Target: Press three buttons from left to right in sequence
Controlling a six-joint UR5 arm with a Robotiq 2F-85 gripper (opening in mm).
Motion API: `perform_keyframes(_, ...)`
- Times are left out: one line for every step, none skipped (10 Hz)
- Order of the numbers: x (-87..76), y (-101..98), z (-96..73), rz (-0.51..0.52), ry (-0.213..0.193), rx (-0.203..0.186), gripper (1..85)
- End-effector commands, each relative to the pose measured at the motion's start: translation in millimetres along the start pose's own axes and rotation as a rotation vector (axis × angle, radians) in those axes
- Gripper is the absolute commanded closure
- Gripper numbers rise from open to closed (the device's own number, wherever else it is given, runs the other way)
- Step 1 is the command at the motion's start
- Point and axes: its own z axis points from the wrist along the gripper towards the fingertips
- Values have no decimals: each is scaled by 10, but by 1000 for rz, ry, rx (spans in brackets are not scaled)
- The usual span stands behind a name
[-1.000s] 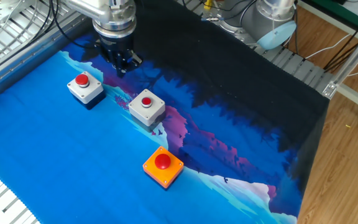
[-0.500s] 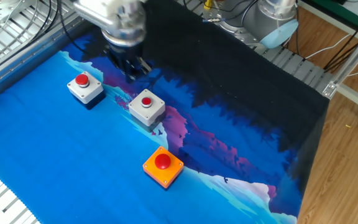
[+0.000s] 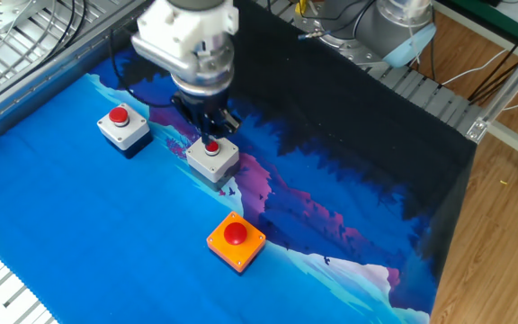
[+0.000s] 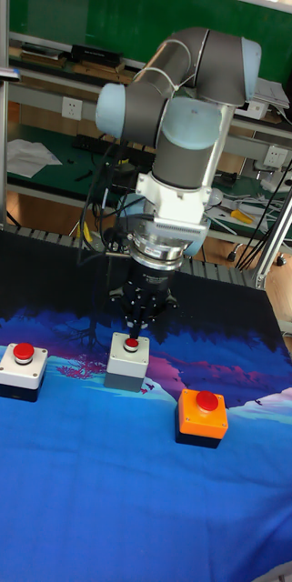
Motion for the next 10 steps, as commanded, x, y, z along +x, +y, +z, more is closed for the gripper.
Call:
perform_keyframes(65, -72, 102, -94, 60, 40, 847)
perform_keyframes(84, -64, 109, -106, 69, 36, 847)
perform_keyframes(104, -49, 113, -117, 77, 30, 847)
perform_keyframes(120, -29, 116, -126, 84, 22, 847)
perform_keyframes(120, 16, 106, -127, 81, 8, 847)
perform_keyframes(95, 41, 101, -128, 70, 0, 847)
perform_keyframes(70, 70, 110, -131, 61, -11, 847)
perform_keyframes(71, 71, 111, -135, 61, -11, 847)
perform_keyframes(110, 15, 86, -138, 71, 12, 847)
perform_keyframes(168, -69, 13, -147, 84, 41, 847)
